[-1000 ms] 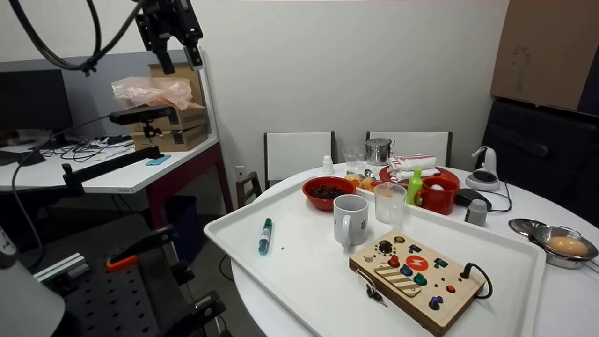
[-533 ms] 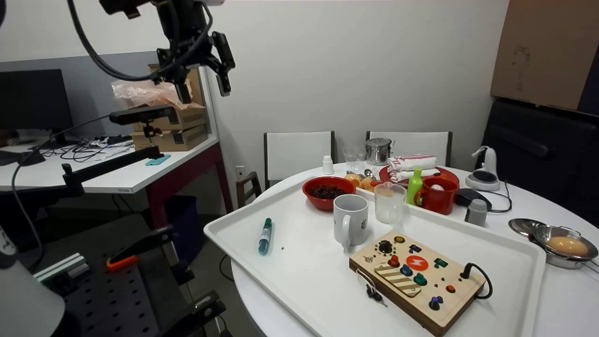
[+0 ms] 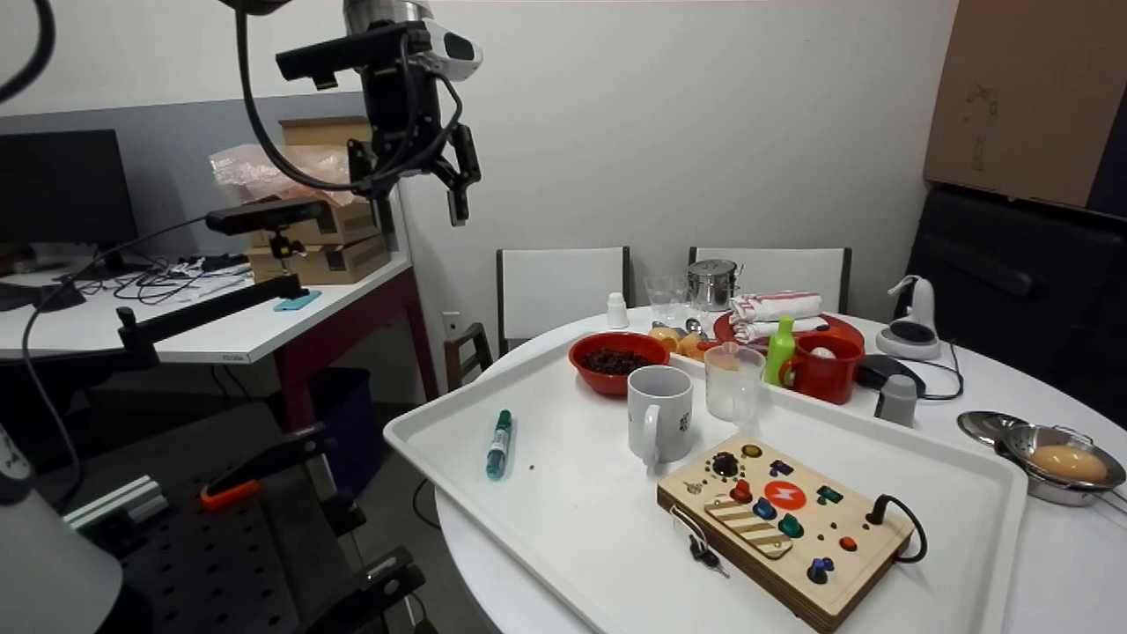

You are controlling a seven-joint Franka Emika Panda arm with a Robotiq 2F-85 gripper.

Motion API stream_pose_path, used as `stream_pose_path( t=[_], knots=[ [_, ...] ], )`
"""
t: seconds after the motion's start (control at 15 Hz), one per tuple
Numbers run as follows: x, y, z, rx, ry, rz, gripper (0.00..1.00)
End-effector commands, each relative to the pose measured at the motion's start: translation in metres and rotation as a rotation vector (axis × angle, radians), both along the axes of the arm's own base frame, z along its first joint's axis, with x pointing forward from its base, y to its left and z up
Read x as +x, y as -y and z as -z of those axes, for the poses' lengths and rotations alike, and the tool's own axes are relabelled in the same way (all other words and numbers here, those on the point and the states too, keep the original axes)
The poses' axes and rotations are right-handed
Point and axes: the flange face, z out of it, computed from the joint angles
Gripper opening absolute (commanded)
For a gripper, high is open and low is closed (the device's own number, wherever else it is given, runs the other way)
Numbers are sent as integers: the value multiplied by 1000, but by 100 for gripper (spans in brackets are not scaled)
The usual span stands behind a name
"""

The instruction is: Pick the marker and put it in the cup

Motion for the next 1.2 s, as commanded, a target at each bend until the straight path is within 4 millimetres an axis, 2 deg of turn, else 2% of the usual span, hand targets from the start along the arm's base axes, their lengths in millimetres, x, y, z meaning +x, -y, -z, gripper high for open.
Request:
stream_pose_path(
  t=[0.0, 0.2, 0.4, 0.8, 1.13],
  knots=[
    [1, 0, -1, -1, 0, 0, 100],
    [3, -7, 16, 14, 17, -42, 100],
    [6, -11, 44, 58, 22, -51, 100],
    [7, -1, 108, 61, -59, -28, 100],
    [7, 14, 151, 38, -113, -8, 100]
  ],
)
